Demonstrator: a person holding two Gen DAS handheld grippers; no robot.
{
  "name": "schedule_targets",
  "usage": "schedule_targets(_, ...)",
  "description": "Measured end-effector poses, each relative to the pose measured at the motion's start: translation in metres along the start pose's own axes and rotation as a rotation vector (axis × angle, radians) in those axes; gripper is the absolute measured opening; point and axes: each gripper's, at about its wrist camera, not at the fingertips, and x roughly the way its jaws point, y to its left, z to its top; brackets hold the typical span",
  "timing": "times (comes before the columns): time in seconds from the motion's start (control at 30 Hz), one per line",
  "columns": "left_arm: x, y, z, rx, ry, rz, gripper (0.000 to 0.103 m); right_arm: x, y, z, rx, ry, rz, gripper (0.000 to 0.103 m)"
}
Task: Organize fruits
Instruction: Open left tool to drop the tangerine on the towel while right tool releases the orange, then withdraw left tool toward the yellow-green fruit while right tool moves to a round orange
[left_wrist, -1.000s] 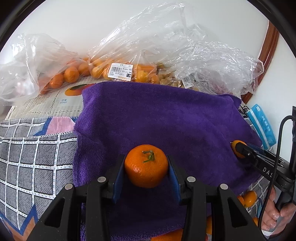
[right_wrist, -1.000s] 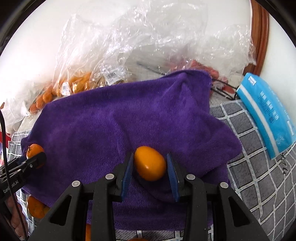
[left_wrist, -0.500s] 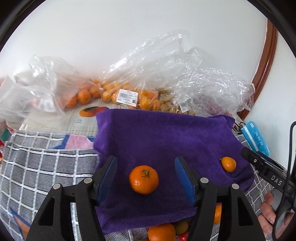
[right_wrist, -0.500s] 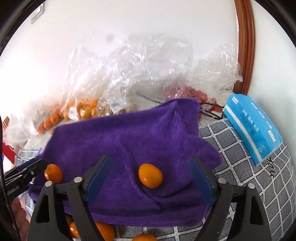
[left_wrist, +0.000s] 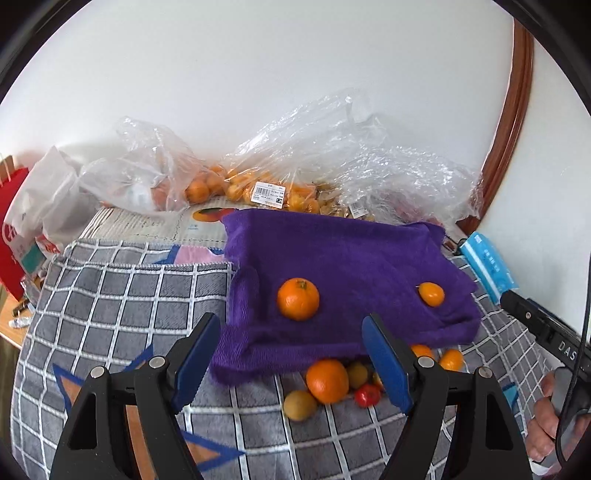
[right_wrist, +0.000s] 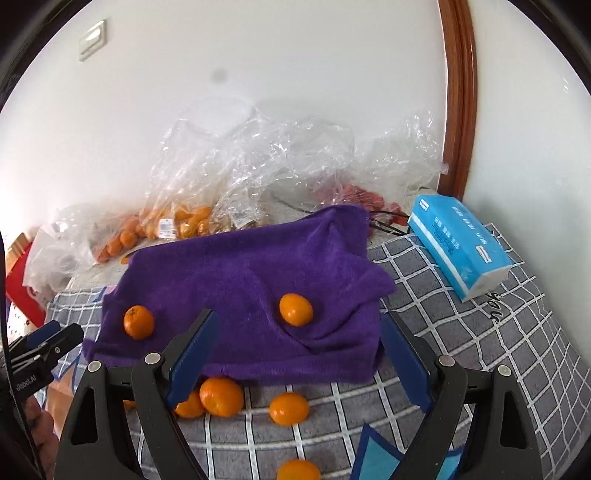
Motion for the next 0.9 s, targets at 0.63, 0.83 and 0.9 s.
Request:
schedule_targets(0.63, -0.029, 0.042, -0.060, -0.087, 0.103, -0.016, 0.066, -0.008, -0.012, -0.091, -0.050, 0.108, 0.026, 0.060)
schedule_targets(0.83, -0.021, 0.045, -0.073, -0.067, 0.119, -0.022, 0.066, 0.016, -0.005, -0.114, -0.073, 0.172, 0.007, 0.035)
schedule_targets(0.9, -0.016, 0.045, -0.076, -0.062, 0.128, -0.018, 0.066, 0.018, 0.000, -0.119, -0.089, 0.172, -0.011, 0.035)
